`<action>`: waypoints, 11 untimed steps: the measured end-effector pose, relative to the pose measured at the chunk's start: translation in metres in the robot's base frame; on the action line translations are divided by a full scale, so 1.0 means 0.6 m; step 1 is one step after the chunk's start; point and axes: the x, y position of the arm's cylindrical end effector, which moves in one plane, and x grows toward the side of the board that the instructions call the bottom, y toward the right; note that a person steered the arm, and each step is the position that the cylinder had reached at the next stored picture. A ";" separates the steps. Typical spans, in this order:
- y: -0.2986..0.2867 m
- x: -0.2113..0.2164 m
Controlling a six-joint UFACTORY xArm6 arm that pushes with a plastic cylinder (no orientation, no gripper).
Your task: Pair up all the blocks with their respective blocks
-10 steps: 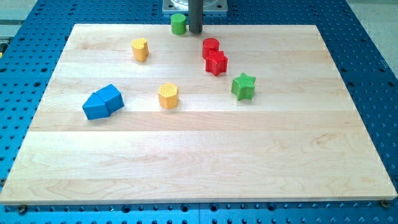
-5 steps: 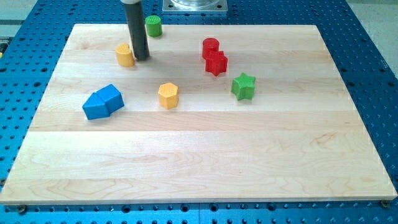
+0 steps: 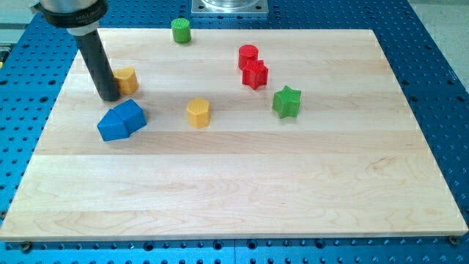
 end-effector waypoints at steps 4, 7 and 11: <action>0.245 -0.057; 0.062 -0.061; 0.230 -0.291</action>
